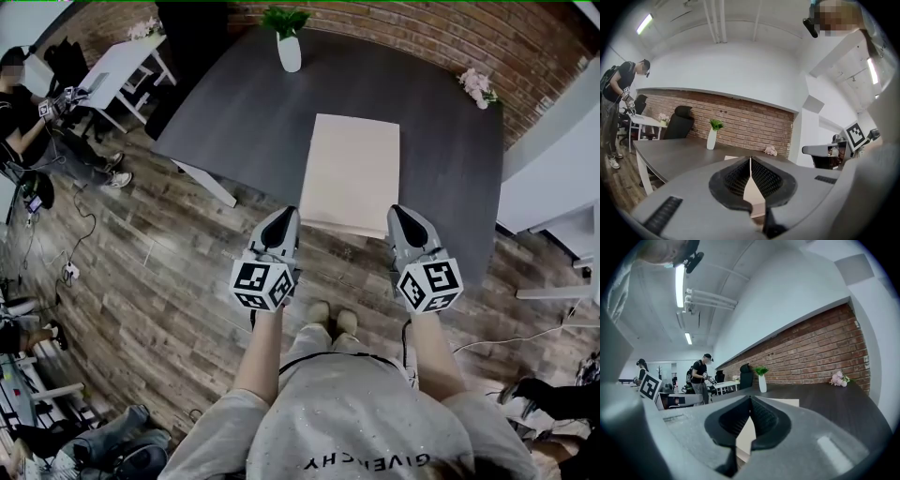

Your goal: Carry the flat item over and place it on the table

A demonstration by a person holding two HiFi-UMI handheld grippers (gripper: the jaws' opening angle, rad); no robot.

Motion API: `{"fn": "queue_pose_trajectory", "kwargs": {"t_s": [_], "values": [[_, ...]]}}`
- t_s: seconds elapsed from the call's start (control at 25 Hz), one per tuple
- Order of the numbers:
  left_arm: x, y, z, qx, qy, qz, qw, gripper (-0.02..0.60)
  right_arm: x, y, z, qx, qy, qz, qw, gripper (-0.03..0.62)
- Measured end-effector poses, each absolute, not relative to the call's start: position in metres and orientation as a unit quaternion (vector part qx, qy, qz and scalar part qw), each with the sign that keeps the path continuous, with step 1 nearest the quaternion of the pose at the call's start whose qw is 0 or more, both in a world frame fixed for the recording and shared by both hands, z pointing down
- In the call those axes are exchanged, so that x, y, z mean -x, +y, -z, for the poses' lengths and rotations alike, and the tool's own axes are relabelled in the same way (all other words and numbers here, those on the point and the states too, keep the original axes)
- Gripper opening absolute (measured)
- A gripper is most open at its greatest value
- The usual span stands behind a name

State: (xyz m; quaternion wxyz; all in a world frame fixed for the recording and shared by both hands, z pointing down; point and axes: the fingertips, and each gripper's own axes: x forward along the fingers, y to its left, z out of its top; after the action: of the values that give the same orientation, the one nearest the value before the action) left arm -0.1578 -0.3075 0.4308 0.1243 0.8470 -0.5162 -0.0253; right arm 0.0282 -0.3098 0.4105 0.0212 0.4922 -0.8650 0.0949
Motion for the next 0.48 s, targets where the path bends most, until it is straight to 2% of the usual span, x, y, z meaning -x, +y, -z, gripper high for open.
{"fn": "queue_pose_trajectory", "kwargs": {"t_s": [0.48], "values": [[0.163,-0.314,-0.406,-0.852,-0.51,0.037,0.112,0.005,-0.022,-0.312,-0.389,-0.496,-0.865,-0.079,0.012,-0.002]]}}
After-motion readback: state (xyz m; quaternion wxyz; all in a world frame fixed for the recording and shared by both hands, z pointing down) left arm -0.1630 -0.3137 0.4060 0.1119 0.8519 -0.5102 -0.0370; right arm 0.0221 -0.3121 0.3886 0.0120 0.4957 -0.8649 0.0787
